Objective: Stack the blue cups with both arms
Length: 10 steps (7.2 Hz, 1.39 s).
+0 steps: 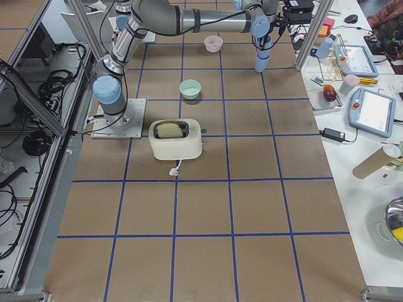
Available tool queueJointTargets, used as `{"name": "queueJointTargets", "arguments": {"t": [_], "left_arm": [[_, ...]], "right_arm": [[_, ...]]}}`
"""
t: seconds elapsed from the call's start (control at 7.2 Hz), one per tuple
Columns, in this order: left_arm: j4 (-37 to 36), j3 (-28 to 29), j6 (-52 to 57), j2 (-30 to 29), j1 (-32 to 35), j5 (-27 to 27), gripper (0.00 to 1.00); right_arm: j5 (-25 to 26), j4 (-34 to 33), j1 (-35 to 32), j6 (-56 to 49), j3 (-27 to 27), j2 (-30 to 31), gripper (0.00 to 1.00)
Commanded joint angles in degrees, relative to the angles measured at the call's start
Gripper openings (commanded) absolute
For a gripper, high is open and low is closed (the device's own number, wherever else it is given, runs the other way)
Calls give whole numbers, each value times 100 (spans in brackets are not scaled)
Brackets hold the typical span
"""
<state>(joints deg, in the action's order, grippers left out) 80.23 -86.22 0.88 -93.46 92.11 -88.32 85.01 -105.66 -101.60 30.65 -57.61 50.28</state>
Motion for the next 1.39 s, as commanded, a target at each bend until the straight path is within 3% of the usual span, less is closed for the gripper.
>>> {"name": "queueJointTargets", "arguments": {"t": [0.0, 1.11, 1.25], "left_arm": [[1, 0, 0, 11, 0, 7, 100], [1, -35, -9, 38, 0, 8, 100], [10, -35, -9, 38, 0, 8, 100]], "right_arm": [[-11, 37, 0, -6, 4, -9, 0], [-117, -34, 0, -6, 40, -115, 2], [-108, -42, 0, -6, 40, -167, 35]]}}
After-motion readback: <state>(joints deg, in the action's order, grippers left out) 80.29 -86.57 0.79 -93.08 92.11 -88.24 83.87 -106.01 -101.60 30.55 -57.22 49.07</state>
